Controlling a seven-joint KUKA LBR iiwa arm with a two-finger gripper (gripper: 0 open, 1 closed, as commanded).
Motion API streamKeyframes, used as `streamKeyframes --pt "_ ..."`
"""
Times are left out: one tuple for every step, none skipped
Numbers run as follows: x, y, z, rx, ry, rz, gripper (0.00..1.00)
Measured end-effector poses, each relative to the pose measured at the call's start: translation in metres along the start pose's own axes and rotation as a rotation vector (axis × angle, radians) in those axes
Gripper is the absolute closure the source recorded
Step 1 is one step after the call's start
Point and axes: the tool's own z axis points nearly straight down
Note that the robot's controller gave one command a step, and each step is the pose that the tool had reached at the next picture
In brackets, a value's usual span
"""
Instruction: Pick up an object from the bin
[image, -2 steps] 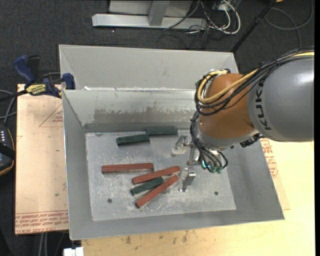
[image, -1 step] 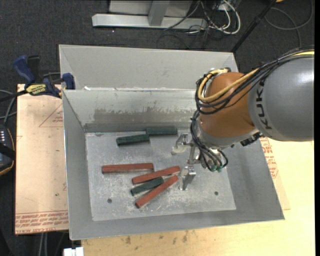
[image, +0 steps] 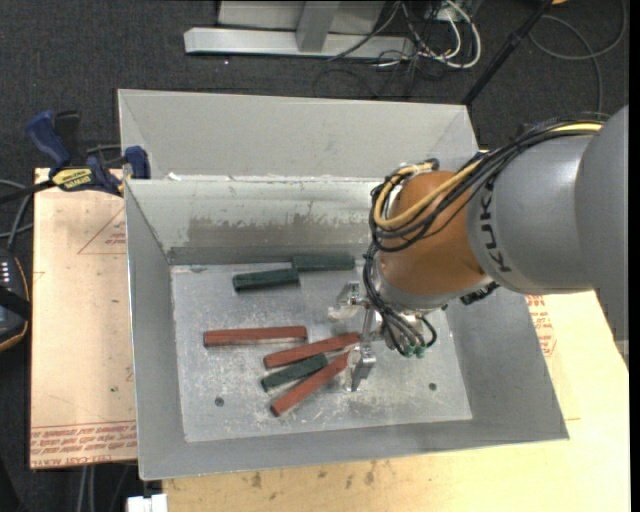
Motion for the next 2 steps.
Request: streamKeyframes --pt "-0.0197 0.0057 0.0213 0.002 -0.017 -0.326 1.0" --pt "-0.0197 0.0057 0.0213 0.002 -0.017 -0.326 1.0"
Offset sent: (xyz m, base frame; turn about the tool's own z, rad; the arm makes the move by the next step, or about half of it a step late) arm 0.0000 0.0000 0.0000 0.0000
